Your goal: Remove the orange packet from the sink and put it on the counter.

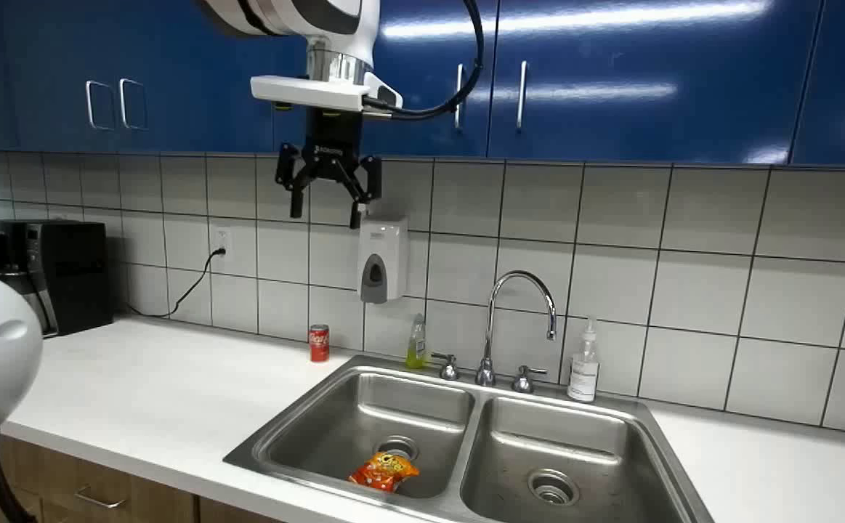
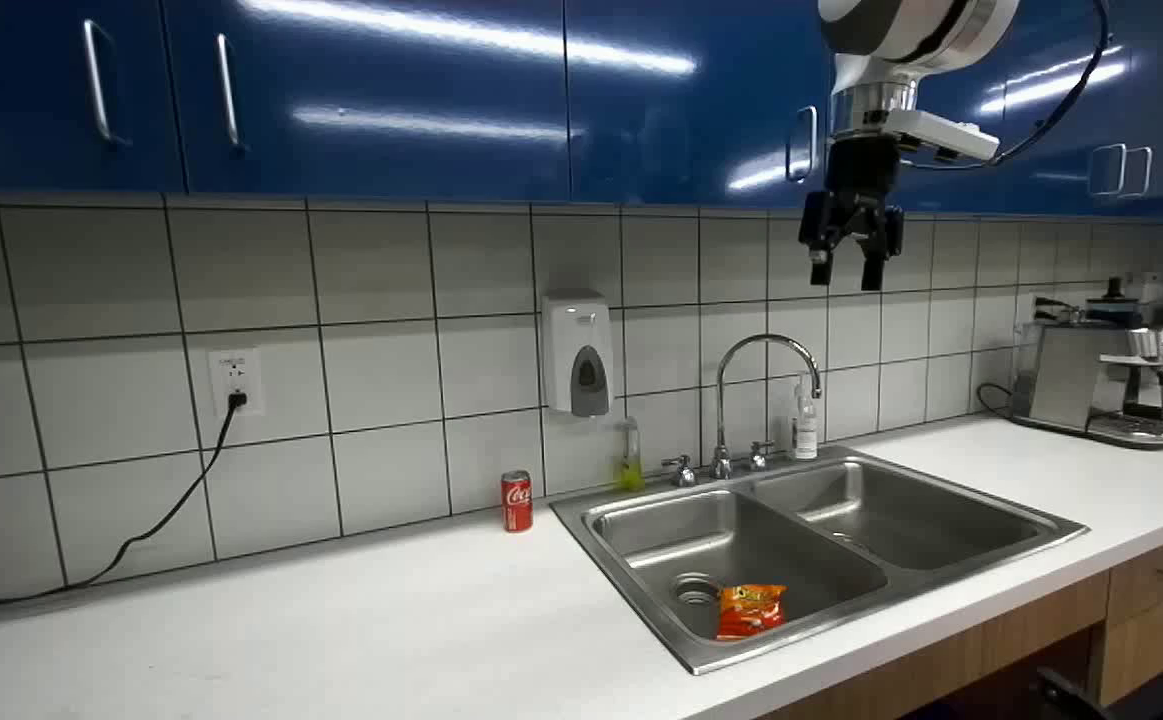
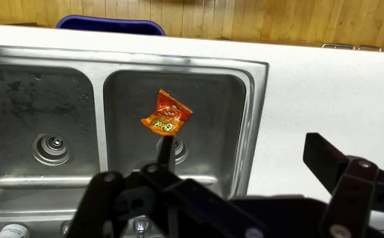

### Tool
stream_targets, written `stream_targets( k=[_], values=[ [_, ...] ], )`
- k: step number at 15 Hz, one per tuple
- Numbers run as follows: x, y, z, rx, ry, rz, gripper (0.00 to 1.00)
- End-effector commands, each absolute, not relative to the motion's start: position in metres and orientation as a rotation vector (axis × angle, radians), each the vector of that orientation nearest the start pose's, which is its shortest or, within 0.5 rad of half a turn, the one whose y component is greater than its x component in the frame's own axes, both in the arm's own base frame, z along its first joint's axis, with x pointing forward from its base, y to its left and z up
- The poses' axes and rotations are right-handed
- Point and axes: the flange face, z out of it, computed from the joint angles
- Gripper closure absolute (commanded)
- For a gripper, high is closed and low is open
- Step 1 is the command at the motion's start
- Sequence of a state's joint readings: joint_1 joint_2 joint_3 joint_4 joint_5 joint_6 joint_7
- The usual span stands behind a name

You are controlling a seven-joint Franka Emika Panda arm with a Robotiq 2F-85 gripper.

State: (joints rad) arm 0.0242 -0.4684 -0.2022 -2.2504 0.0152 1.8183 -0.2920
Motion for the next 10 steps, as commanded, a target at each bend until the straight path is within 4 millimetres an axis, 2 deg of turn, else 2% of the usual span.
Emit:
stream_targets(
  k=[1,5,10],
  values=[
    [0.41,-0.083,0.545,-3.037,-0.198,-0.077,0.0],
    [0.423,-0.078,0.52,-3.046,-0.166,-0.053,0.0],
    [0.442,-0.074,0.463,-3.066,-0.144,-0.006,0.0]
  ],
)
